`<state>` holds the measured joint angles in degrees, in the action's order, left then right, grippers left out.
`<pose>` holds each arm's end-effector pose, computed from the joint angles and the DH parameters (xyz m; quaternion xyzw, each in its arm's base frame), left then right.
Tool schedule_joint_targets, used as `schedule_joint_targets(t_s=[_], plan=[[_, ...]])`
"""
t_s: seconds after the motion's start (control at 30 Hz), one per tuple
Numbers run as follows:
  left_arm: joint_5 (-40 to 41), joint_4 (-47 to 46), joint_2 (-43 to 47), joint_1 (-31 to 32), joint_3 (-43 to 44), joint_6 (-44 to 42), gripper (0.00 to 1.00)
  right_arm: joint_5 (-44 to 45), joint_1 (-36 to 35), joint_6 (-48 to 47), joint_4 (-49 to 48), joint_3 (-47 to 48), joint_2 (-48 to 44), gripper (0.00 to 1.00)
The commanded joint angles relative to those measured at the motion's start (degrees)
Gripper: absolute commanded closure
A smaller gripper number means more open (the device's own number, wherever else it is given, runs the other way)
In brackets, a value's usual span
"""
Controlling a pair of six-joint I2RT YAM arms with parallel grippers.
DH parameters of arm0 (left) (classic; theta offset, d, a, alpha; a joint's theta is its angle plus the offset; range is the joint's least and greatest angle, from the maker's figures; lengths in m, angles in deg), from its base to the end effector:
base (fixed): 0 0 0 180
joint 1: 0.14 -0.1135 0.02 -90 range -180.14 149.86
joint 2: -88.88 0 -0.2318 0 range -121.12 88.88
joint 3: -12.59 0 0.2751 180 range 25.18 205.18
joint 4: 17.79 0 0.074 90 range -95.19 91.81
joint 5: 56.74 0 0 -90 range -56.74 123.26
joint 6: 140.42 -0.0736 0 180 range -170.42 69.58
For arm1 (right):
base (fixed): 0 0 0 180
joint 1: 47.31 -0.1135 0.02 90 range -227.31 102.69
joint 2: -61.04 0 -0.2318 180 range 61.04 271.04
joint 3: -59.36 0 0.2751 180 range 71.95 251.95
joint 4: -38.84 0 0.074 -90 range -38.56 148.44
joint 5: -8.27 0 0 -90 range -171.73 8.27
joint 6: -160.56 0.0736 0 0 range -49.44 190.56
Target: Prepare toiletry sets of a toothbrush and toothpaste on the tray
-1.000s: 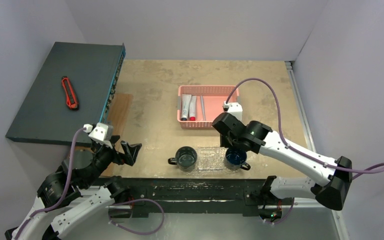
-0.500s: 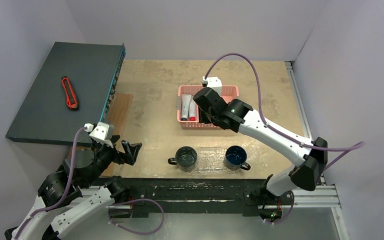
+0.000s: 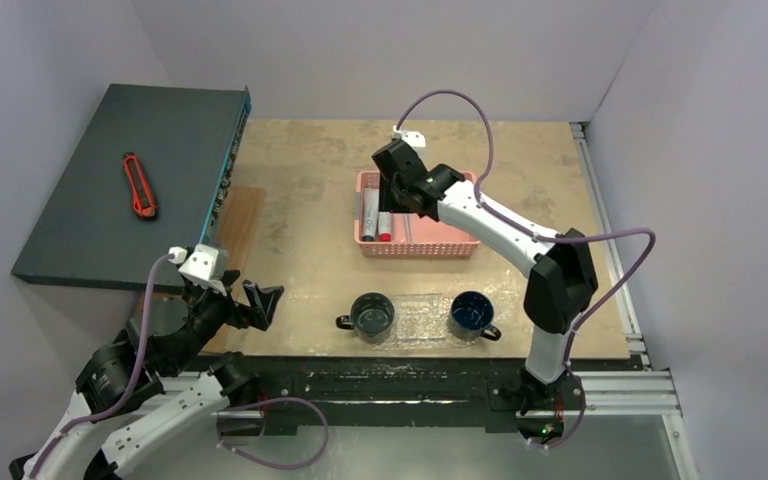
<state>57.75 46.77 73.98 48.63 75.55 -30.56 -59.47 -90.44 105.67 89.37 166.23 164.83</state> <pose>0.0988 -0.0664 0.3377 0.0726 0.7899 -0.1893 0.5787 0.3446 0.2846 0.2487 0.0059 0.9170 0.0851 0.3897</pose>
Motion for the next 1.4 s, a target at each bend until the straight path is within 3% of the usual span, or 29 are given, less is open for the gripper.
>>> schedule_joint_targets(t_s=[0.0, 0.53, 1.37], plan=[[4.3, 0.7, 0.2, -0.8, 0.3, -1.0, 0.0, -2.1, 0.6, 1.9, -2.7, 4.4, 3.3, 0.53], [3.9, 0.6, 0.8, -0.8, 0.3, -1.0, 0.0, -7.4, 2.9, 5.3, -5.7, 10.1, 15.3, 0.53], [3.7, 0.5, 0.8, -0.8, 0.2, -1.1, 0.0, -13.2, 4.2, 7.4, -8.3, 11.6, 24.8, 0.53]])
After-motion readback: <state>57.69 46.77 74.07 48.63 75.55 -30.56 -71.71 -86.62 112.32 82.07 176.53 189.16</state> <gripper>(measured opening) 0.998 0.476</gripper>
